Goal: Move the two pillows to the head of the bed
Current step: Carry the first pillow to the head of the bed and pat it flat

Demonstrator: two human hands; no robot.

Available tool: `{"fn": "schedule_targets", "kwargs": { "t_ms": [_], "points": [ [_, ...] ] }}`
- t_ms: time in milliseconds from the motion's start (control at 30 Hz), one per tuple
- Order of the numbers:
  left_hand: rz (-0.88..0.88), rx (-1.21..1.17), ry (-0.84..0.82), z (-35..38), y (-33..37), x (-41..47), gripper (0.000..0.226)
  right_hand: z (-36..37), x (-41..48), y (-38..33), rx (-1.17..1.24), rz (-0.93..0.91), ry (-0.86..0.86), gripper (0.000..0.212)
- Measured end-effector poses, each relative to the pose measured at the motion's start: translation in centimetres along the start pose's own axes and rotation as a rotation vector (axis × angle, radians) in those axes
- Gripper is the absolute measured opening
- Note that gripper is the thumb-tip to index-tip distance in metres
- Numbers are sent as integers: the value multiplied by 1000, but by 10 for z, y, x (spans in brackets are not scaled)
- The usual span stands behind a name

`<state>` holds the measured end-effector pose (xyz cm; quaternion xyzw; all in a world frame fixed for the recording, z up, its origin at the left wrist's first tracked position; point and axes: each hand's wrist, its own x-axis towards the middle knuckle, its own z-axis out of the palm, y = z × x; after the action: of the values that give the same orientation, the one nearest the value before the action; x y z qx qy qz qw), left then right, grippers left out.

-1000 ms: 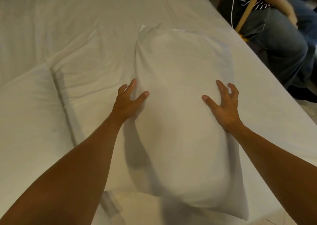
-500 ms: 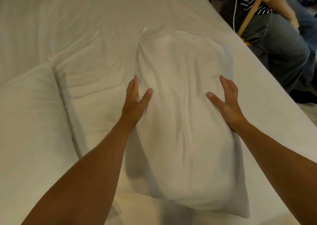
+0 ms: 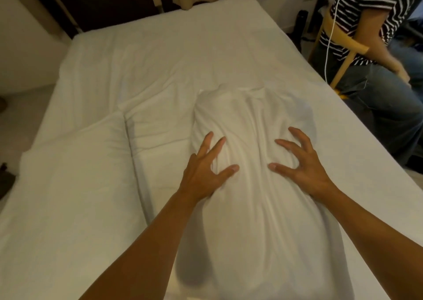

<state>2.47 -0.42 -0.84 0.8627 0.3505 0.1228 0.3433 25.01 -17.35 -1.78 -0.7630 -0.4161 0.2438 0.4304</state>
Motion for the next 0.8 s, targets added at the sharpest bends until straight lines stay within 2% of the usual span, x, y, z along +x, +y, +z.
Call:
{"fn": "schedule_targets", "kwargs": {
  "t_ms": [333,633,800],
  "points": [
    [-218,-6,112,-118,45,-82,93,3,-19,-132,-52,-232,-153,68],
    [-302,54,379,-256,51,-211,80,56,-38,-297,-47,-529,-336,65],
    [-373,88,559,-331,38,-301,89,115,-68,-395,-33,-694,-419,64]
  ]
}}
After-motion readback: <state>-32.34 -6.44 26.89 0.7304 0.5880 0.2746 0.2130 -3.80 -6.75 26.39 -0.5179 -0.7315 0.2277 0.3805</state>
